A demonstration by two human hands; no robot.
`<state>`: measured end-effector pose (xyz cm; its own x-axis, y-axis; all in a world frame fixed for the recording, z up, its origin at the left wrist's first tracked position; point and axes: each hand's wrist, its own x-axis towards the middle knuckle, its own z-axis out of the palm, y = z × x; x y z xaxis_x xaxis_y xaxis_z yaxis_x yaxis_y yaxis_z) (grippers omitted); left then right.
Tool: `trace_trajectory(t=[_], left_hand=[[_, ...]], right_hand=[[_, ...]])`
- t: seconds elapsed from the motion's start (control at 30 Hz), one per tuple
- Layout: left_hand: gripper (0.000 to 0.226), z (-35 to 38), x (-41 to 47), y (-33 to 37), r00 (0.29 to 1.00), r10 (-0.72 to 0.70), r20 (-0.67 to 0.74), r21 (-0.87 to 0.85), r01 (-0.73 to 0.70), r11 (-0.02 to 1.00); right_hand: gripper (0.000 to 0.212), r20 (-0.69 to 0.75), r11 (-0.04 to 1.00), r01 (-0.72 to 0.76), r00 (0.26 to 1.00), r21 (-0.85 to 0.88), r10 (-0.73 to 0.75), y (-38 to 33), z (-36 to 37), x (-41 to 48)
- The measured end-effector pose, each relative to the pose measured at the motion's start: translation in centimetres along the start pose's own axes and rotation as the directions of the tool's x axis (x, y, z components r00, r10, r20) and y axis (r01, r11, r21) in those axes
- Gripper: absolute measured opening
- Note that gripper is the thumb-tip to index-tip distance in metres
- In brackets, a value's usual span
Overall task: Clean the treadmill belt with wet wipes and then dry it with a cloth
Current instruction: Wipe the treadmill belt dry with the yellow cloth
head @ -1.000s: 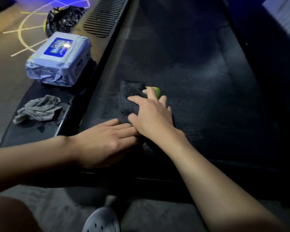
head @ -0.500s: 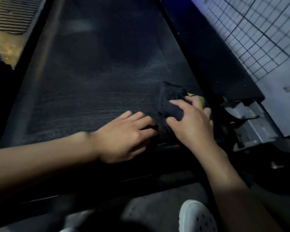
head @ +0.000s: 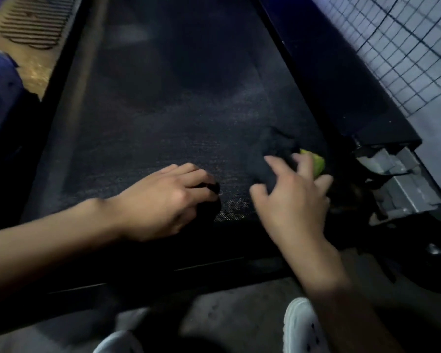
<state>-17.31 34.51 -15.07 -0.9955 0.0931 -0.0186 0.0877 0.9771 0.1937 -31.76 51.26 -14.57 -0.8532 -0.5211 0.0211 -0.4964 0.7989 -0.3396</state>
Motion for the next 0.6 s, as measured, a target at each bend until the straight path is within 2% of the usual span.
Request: trace_trajectory(t=[0.1, 0.2, 0.33, 0.4, 0.5, 0.53, 0.6], left_hand=[[0.040, -0.1, -2.7, -0.5, 0.996, -0.091, -0.022, 0.008, 0.091, 0.996], [0.035, -0.3, -5.6, -0.7, 0.983, -0.177, -0.044, 0.004, 0.177, 0.984], [0.033, -1.0, -10.1, -1.4, 0.933, -0.346, -0.094, -0.039, 0.344, 0.938], [0.032, -1.3, -12.1, -1.6, 0.876, -0.457, -0.152, -0.075, 0.451, 0.889], [0.032, -1.4, -14.4, -1.7, 0.713, -0.641, -0.284, -0.152, 0.627, 0.764], [0.039, -1.3, -15.3, -1.6, 0.663, -0.684, -0.304, -0.165, 0.670, 0.724], [0.060, -1.1, -16.9, -1.5, 0.626, -0.733, -0.266, -0.128, 0.731, 0.671]], right_hand=[[0.053, 0.054, 0.987, 0.160, 0.986, -0.031, -0.159, -4.2, 1.5, -2.6], [0.050, 0.125, 0.966, 0.249, 0.963, -0.065, -0.239, -7.6, 2.5, -4.1], [0.049, 0.110, 0.930, 0.369, 0.924, -0.004, -0.366, -11.5, 3.8, -6.1], [0.051, 0.107, 0.906, 0.421, 0.900, 0.035, -0.422, -13.6, 4.7, -7.5], [0.052, 0.110, 0.856, 0.510, 0.849, 0.086, -0.517, -16.9, 6.0, -10.0], [0.048, 0.120, 0.831, 0.545, 0.823, 0.108, -0.556, -17.9, 6.3, -10.9], [0.041, 0.126, 0.775, 0.616, 0.766, 0.138, -0.631, -19.4, 6.9, -12.1]])
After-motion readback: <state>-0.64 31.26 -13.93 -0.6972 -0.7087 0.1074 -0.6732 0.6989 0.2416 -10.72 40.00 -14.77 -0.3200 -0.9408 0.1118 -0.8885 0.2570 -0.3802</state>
